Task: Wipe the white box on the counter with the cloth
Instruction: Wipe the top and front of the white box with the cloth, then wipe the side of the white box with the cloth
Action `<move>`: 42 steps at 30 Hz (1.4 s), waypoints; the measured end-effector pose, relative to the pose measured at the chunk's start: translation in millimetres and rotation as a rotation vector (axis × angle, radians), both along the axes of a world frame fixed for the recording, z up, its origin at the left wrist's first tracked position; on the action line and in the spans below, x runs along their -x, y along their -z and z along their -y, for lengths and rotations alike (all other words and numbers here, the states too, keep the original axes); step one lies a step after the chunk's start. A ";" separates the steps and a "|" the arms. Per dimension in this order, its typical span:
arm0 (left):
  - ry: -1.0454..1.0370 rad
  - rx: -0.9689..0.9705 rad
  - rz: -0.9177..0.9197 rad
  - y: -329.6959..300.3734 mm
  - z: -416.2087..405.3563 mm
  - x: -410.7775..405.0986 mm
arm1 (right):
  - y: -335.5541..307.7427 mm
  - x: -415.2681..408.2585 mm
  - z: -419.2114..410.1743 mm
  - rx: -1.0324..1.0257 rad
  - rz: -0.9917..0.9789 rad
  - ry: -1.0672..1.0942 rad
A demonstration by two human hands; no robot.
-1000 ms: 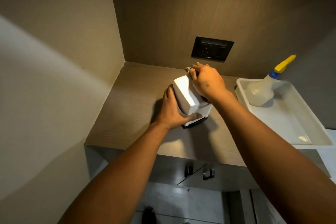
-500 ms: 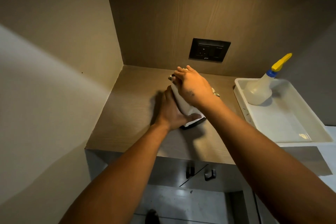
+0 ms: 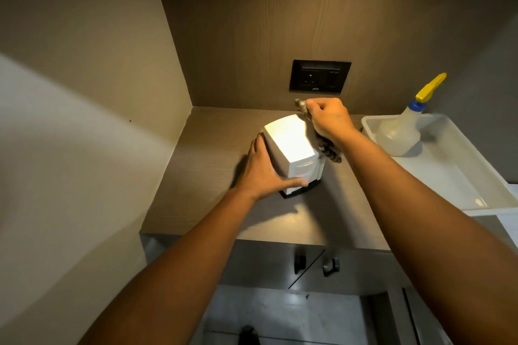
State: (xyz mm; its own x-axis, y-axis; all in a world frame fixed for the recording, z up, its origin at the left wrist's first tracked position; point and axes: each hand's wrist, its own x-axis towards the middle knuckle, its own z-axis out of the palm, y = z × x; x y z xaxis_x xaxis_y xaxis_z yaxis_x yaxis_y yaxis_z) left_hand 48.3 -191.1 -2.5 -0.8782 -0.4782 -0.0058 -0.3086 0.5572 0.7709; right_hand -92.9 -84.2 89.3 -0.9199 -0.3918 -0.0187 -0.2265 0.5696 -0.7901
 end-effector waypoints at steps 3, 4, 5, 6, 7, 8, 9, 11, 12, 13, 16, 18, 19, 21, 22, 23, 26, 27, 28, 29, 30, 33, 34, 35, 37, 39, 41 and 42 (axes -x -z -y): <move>-0.003 0.033 0.059 -17.5 -6.6 -8.1 | 7.0 19.4 -37.1 0.483 0.502 0.223; -0.027 0.045 0.035 -26.6 -11.7 -8.1 | 14.2 23.5 -50.2 0.662 0.644 0.274; -0.068 0.070 -0.004 -37.2 -17.0 -5.8 | 22.8 25.5 -61.5 0.767 0.725 0.337; -0.107 0.122 -0.029 -49.1 -23.5 1.5 | 33.2 25.9 -72.8 0.850 0.783 0.383; -0.133 0.201 -0.020 -60.2 -29.6 12.4 | 43.9 23.2 -82.7 0.892 0.831 0.400; -0.140 0.289 0.021 -70.5 -34.7 25.5 | 53.5 19.7 -89.3 0.921 0.872 0.420; -0.132 0.353 0.087 -78.6 -38.9 39.9 | 61.1 13.5 -94.5 0.934 0.907 0.424; -0.111 0.400 0.269 -84.9 -49.7 62.0 | 72.6 1.9 -99.5 0.935 0.954 0.442; -0.116 0.394 0.348 -83.0 -56.0 68.7 | 74.0 -2.9 -100.8 0.936 0.960 0.453; -0.137 0.383 0.390 -78.2 -60.8 73.4 | 74.7 -4.0 -102.4 0.931 0.964 0.457; -0.157 0.429 0.378 -71.5 -57.0 75.5 | 83.0 -6.0 -101.6 0.962 0.996 0.455; -0.083 0.457 0.365 -68.6 -48.5 66.8 | 87.4 -6.2 -100.1 0.926 0.972 0.472; -0.032 0.516 0.383 -66.5 -58.2 69.7 | 97.8 -1.9 -110.3 0.916 1.020 0.466; 0.061 0.570 0.414 -67.6 -51.4 67.2 | 105.2 -6.3 -114.1 0.892 1.034 0.425; 0.105 0.583 0.423 -70.6 -38.5 61.5 | 106.2 -10.6 -108.1 0.897 1.022 0.425; 0.155 0.595 0.432 -73.0 -26.7 57.2 | 103.7 -15.6 -104.7 0.906 0.998 0.449; 0.301 0.622 0.444 -74.1 -17.0 54.3 | 112.3 -24.2 -104.8 0.947 1.053 0.438; 0.320 0.609 0.428 -73.8 -9.5 51.4 | 114.2 -30.4 -98.4 0.969 1.052 0.418; 0.337 0.603 0.423 -74.1 -4.1 49.8 | 114.4 -37.4 -90.9 0.999 1.054 0.404; 0.357 0.604 0.417 -73.8 -2.6 50.5 | 112.8 -43.6 -83.3 1.026 1.039 0.402; 0.369 0.605 0.409 -72.6 -3.5 51.2 | 106.9 -48.6 -76.7 1.047 0.989 0.398; 0.370 0.619 0.373 -70.0 -4.0 52.0 | 93.9 -57.0 -46.4 1.021 0.688 0.386; 0.363 0.622 0.367 -70.3 -2.1 51.7 | 90.2 -59.7 -36.8 0.958 0.554 0.371; 0.359 0.625 0.360 -70.2 -0.9 50.7 | 87.1 -61.3 -28.8 0.899 0.435 0.341; 0.361 0.632 0.355 -69.4 -3.0 49.8 | 87.4 -54.1 -17.2 0.843 0.298 0.266; 0.365 0.643 0.350 -68.7 -4.2 50.1 | 92.8 -45.3 -10.5 0.840 0.279 0.211; 0.363 0.654 0.341 -69.9 -2.0 51.1 | 101.7 -37.2 -8.3 0.807 0.337 0.210; 0.362 0.657 0.341 -69.6 -1.4 51.2 | 107.1 -34.5 -11.1 0.762 0.384 0.222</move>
State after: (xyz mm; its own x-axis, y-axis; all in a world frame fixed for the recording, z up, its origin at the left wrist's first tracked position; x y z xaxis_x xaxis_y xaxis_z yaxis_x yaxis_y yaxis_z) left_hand -2.9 -189.7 67.1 -0.9794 -0.1644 -0.1174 -0.1811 0.9720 0.1496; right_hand -58.5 -73.1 -17.7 -0.9601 -0.2371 -0.1485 0.1860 -0.1440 -0.9719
